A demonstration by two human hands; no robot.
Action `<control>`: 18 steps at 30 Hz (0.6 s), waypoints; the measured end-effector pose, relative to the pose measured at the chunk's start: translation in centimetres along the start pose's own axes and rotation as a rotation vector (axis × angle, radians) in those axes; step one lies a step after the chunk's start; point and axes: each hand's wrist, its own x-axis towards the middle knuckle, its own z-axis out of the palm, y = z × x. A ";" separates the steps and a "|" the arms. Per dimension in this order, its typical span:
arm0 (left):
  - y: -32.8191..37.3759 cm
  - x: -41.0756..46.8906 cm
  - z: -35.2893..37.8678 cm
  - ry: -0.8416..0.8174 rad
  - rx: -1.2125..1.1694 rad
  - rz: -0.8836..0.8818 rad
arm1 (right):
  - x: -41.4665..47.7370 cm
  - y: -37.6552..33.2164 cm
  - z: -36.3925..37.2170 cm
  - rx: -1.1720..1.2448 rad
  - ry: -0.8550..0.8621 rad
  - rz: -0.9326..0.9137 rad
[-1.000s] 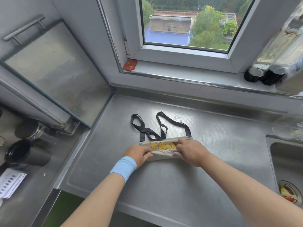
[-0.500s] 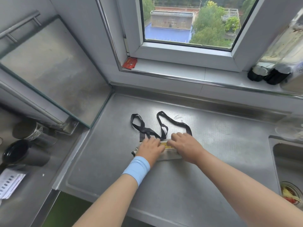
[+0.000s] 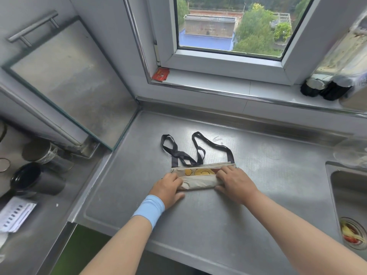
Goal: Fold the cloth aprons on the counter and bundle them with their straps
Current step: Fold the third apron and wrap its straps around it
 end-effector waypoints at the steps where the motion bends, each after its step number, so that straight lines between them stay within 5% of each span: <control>1: 0.1 0.0 -0.1 -0.044 -0.036 -0.045 | 0.1 0.0 -0.1 -0.016 0.018 0.005; 6: 0.2 1.0 -1.1 -0.019 -0.152 -0.144 | 0.6 0.0 -0.4 -0.096 0.089 -0.003; 18: 0.3 5.3 -2.9 -0.065 -0.287 -0.553 | 5.4 1.4 -2.5 -0.052 -0.086 0.253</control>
